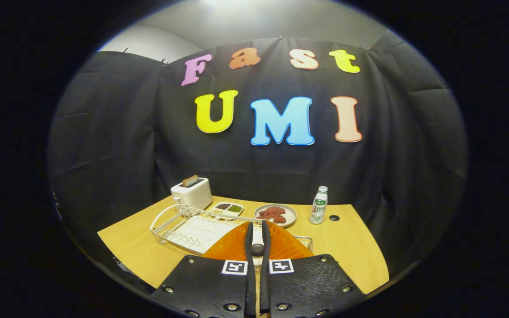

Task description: Take the plate from the dish rack, then take the spoon from the basket and place it into the plate.

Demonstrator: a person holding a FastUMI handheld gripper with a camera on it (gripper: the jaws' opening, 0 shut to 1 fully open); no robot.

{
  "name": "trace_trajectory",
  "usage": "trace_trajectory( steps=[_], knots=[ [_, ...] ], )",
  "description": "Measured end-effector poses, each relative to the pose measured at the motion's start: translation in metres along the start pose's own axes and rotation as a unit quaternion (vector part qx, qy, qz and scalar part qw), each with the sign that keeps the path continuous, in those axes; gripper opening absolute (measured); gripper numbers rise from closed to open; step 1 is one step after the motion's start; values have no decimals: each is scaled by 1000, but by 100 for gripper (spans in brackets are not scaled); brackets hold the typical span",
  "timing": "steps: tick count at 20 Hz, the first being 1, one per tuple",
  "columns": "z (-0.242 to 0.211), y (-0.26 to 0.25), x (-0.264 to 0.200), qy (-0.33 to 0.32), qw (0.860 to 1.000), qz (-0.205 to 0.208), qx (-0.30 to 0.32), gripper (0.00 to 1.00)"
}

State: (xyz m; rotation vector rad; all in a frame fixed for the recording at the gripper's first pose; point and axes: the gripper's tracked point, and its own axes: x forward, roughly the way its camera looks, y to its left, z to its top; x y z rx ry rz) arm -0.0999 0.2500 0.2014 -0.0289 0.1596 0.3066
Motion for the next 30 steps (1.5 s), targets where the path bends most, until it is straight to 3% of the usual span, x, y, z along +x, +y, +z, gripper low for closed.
trace_trajectory(
  steps=[2, 7, 12, 19, 24, 26, 30],
  knots=[
    [-20, 20, 3, 20, 999, 32, 2, 4],
    [-51, 53, 13, 54, 997, 54, -7, 4],
    [-98, 76, 36, 97, 993, 62, 3, 4],
    [-130, 92, 56, 139, 989, 56, 14, 4],
    [-140, 88, 58, 153, 987, 47, 17, 4],
    [-138, 83, 58, 152, 987, 43, 20, 10],
    [-117, 69, 58, 130, 991, 30, 18, 13]
  ],
)
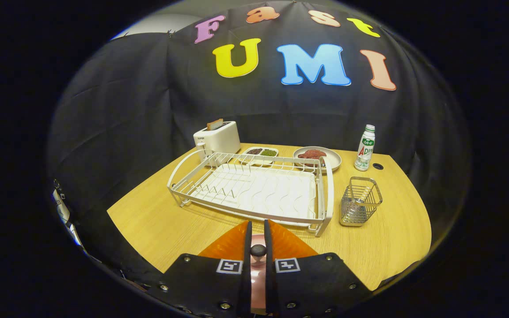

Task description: Take the plate from the dish rack, then take the spoon from the basket and place it into the plate.

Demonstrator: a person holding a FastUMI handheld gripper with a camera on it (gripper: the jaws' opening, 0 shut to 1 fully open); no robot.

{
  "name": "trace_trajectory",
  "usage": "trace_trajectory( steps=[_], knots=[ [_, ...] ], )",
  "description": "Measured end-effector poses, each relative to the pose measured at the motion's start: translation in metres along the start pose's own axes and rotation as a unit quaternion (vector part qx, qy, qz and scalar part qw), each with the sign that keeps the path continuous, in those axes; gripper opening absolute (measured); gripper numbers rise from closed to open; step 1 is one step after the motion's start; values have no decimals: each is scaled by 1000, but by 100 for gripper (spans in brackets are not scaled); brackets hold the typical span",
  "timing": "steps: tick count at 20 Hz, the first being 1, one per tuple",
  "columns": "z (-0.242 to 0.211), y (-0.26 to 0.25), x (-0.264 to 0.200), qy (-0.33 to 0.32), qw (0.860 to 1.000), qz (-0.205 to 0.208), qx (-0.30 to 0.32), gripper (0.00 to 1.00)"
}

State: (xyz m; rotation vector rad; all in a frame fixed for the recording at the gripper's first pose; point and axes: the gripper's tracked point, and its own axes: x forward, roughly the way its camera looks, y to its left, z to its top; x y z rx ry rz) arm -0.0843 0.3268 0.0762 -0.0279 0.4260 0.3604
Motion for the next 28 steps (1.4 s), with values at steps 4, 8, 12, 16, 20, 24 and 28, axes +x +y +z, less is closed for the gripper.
trace_trajectory(
  steps=[4, 8, 12, 16, 20, 24, 28],
  knots=[
    [24, -16, -2, -17, 1000, -7, -7, 14],
    [61, -29, -13, -53, 998, -11, -13, 14],
    [107, -60, -39, -116, 991, -52, -32, 14],
    [136, -89, -63, -161, 982, -89, -43, 14],
    [148, -112, -77, -178, 977, -108, -35, 14],
    [161, -128, -89, -195, 973, -118, -27, 14],
    [166, -143, -91, -203, 970, -125, -49, 98]
  ],
)
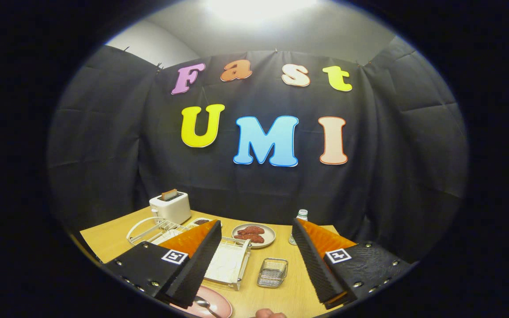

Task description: Take the plate from the dish rack, then take the spoon from the basket and place it into the plate.

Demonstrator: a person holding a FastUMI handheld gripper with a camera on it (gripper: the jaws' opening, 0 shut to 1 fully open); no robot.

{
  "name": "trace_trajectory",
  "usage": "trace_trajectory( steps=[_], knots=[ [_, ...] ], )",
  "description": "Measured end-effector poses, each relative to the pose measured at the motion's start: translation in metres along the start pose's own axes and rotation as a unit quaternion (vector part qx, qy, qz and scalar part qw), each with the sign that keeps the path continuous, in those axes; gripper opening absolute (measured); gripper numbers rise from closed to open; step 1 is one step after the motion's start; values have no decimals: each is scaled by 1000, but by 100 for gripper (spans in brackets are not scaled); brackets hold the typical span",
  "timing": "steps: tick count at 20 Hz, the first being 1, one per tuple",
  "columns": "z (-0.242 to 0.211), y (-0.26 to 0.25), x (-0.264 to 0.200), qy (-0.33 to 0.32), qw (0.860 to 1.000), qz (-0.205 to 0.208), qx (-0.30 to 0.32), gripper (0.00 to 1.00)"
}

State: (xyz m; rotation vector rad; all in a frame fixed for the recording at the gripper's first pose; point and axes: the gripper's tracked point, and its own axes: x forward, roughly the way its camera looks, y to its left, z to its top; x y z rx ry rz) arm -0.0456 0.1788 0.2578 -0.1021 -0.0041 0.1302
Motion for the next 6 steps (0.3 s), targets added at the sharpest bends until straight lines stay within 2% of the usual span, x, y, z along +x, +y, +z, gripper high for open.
trace_trajectory(
  steps=[6],
  knots=[
    [-8, -18, -2, -2, 1000, -3, 26, 97]
  ],
)
